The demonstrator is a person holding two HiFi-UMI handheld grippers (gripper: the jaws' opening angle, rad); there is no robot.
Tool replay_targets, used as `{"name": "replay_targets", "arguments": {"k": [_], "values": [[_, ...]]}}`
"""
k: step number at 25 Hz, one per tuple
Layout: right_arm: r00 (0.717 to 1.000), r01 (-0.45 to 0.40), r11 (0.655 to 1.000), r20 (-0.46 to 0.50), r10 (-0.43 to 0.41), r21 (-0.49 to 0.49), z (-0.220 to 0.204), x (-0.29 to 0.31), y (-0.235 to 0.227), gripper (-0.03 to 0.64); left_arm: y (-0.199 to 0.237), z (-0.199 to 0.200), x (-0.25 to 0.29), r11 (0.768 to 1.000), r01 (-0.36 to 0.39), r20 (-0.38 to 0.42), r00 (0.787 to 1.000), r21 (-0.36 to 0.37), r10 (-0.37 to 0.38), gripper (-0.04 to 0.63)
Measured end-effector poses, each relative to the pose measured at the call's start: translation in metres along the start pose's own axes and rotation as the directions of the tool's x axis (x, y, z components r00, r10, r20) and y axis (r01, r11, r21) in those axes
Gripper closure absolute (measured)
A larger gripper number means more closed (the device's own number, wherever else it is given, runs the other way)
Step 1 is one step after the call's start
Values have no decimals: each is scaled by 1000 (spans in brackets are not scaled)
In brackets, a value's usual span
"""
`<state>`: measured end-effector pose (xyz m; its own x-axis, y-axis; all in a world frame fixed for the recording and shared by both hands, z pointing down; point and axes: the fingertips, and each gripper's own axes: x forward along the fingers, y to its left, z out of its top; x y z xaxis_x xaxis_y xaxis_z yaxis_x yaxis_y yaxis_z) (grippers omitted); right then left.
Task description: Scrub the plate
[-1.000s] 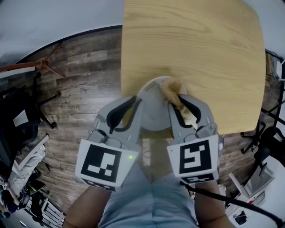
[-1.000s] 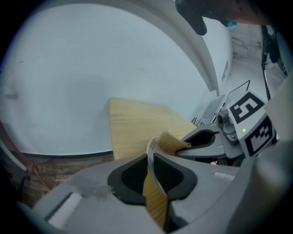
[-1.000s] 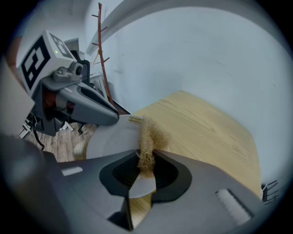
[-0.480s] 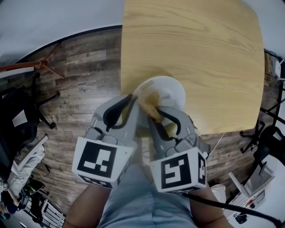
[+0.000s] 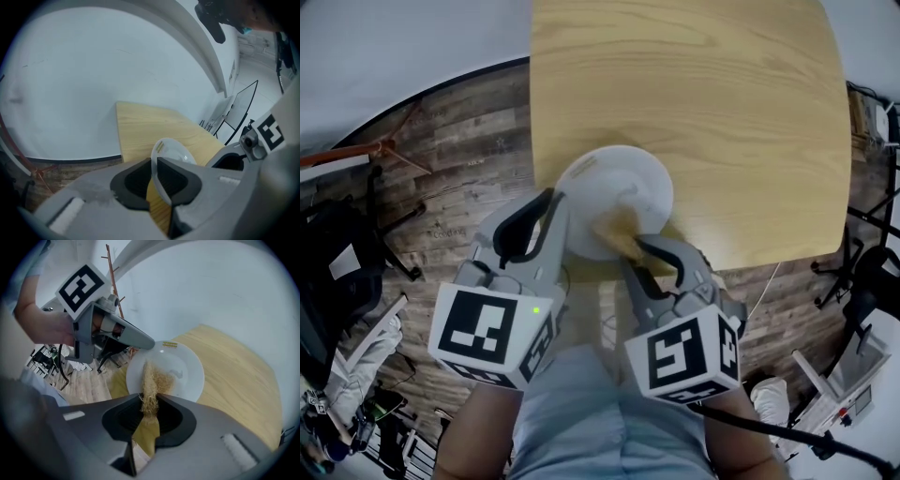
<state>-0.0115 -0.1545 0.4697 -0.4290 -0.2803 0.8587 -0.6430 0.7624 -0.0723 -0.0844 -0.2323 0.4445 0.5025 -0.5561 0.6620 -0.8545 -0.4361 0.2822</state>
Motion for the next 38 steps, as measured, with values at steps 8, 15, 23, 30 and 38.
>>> {"name": "replay_targets", "arguments": {"k": [8,15,23,30,38], "values": [[995,97,994,-31,-95,59,-18,-13,-39,546,-7,3,0,1000,-1,-8,1000,20,1,532],[987,158,985,-29,-156,70,-8,-12,-65,546,-9,5,2,1000,8,-5,1000,18,-8,532],[983,184,981,5,-185,56,19,-4,-75,546,-9,4,1,1000,22,-3,1000,9,-22,532],[991,135,991,21,-134,0,44,2,-52,546,-10,1,1,999,13,-14,1000,-47,-13,532],[999,25,999,36,-24,-40,38,8,-9,546,-3,-2,1,999,4,-7,1000,-33,-4,534]]}}
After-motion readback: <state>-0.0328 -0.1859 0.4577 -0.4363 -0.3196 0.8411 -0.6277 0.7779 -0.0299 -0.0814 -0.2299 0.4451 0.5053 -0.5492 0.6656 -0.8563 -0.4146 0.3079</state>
